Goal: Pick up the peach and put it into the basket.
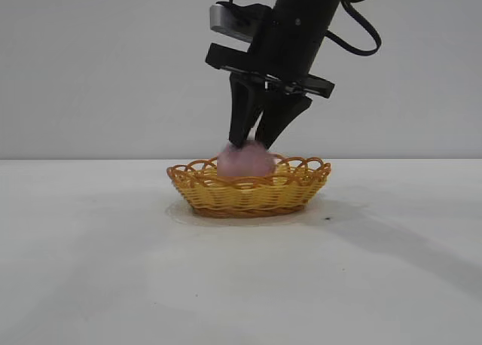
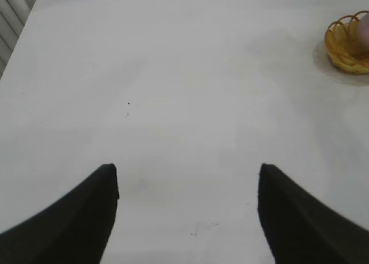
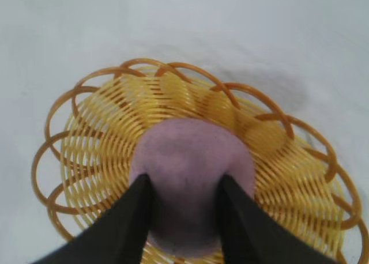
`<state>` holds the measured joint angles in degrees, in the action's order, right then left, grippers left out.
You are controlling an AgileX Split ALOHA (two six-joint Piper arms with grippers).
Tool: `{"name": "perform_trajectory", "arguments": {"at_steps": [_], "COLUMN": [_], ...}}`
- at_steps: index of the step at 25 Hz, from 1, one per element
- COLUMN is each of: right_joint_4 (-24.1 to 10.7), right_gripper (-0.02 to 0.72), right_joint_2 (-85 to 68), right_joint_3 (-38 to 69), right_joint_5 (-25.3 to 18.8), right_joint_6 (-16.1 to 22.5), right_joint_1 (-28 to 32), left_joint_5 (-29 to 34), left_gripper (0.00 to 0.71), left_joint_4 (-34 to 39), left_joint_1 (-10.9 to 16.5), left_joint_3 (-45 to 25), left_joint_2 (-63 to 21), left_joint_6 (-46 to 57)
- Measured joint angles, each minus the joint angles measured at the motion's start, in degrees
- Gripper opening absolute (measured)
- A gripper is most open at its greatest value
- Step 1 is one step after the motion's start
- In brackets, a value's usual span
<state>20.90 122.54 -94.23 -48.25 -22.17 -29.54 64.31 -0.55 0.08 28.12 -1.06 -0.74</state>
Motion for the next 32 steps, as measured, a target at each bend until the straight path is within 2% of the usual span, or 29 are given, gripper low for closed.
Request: {"name": "perform_trajectory", "arguments": {"at_steps": [2,7,13,17,21,24,29,32], "right_joint_4": [-0.36,-2.92,-3.97,-4.09,-4.9,-7.24,-14.31,-15.08], "right_gripper": [0.386,0.386,0.386,0.386,0.386,0.386,0.386,0.386], "right_joint_2": [-0.12,-2.0,-3.92,-4.31,-4.34,-4.43,-5.59,-6.37], "right_joint_3": [0.0,0.0,0.0,0.0,0.0,0.0,0.0,0.0], "right_joint_5": [-0.25,-1.51,-3.25,-4.1,-5.52,-6.68,-7.3,-7.54], "right_joint_6": [0.76,5.43,7.1,9.5,9.58,9.58,9.58,9.58], "right_joint_1": [0.0,1.99,9.05,15.09,20.14,23.02,25.35,25.86], "left_joint_5": [0.0,-0.08,-0.08,-0.08,-0.08,-0.08,-0.08,-0.08], "left_gripper": [0.496,0.496,0.496,0.496,0.496,0.496,0.496,0.496], "left_joint_4": [0.0,0.0,0.0,0.0,0.0,0.0,0.0,0.0], "left_joint_1": [0.0,0.0,0.0,0.0,0.0,0.0,0.0,0.0], "left_joint_3": [0.0,0.0,0.0,0.0,0.0,0.0,0.0,0.0], "left_joint_2": [0.0,0.0,0.0,0.0,0.0,0.0,0.0,0.0], "left_joint_6": [-0.1,-0.1,-0.1,-0.1,-0.1,-0.1,-0.1,-0.1]}}
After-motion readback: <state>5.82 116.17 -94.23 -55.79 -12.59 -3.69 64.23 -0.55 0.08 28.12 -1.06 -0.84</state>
